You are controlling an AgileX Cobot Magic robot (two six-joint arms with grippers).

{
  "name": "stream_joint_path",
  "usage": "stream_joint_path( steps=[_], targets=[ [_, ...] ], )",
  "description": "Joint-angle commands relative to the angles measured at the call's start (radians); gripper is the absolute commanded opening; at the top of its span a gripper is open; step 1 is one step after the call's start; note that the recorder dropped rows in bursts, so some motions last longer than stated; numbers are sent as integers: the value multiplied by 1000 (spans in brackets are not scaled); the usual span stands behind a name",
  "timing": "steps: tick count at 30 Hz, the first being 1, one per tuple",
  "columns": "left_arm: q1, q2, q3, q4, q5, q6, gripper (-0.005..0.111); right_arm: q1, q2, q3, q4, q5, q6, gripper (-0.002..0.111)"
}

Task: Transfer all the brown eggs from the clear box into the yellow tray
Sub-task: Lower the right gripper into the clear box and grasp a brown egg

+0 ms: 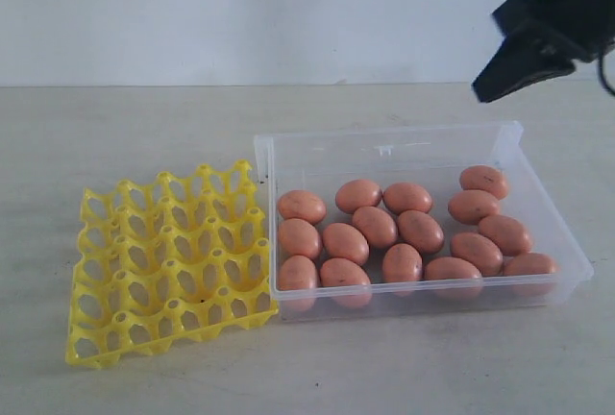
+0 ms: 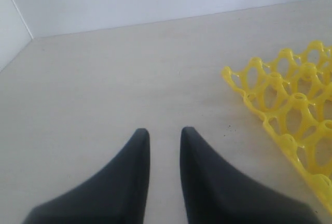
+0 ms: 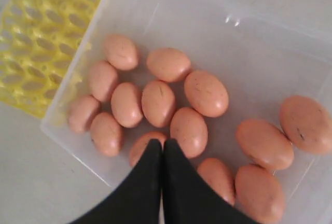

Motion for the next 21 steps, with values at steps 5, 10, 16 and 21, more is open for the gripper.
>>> stream_joint_path(
  steps=[5, 10, 16, 21],
  targets=[
    [2, -2, 4, -2, -7, -2, 22, 227, 192, -76, -357, -54, 0, 17],
    [2, -2, 4, -2, -7, -2, 22, 250, 248, -76, -356, -122, 40, 55],
    [2, -2, 4, -2, -7, -2, 22, 250, 269, -74, -359, -169, 116, 59],
    [2, -2, 4, -2, -7, -2, 22, 250, 306, -74, -354, -117, 127, 59]
  ],
)
